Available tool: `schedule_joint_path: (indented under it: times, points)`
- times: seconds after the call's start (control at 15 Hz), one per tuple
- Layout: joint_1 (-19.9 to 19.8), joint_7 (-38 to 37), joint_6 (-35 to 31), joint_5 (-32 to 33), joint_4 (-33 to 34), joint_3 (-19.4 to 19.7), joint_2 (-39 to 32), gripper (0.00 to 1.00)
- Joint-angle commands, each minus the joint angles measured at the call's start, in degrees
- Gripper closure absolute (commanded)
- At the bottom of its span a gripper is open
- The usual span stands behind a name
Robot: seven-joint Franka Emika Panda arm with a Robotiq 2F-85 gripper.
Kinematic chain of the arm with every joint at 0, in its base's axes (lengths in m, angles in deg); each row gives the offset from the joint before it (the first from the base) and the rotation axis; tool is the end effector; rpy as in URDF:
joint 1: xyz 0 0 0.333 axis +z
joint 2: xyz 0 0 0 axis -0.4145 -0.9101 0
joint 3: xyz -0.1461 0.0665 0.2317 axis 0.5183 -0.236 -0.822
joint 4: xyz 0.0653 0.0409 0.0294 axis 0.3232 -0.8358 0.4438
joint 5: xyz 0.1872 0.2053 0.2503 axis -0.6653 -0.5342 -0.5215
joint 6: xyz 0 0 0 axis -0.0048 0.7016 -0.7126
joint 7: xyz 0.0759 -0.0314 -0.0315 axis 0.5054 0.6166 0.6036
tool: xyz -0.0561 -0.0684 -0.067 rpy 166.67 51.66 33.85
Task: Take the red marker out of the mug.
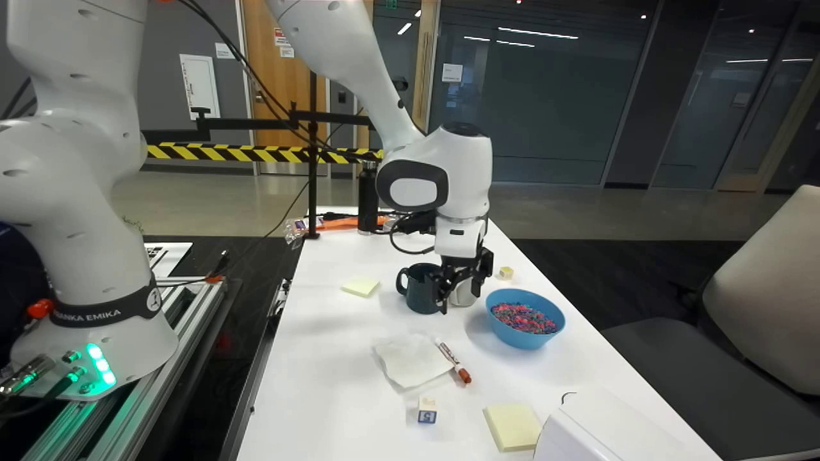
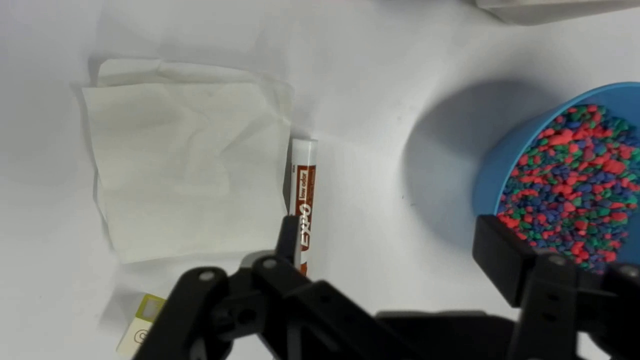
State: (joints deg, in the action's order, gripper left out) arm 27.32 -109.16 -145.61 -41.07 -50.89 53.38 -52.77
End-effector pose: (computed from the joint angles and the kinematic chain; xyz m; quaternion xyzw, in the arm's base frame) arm 0.5395 -0.0044 0.2209 -0.8179 0.5654 -0.0496 0.0938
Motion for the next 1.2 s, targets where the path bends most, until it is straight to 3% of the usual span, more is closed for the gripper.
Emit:
schedule_joint_path:
  times: [0.0, 0.53, 1.13]
  points:
    - [0.36, -1.0, -0.73, -1.21, 0.31, 0.09, -0.06, 0.0]
    - [0.16, 0.12, 0.77, -1.83, 0.04, -0.76, 1.41, 0.0]
    - [0.62, 9.17, 14.77, -0.65, -0.22, -5.14, 11.26, 0.0]
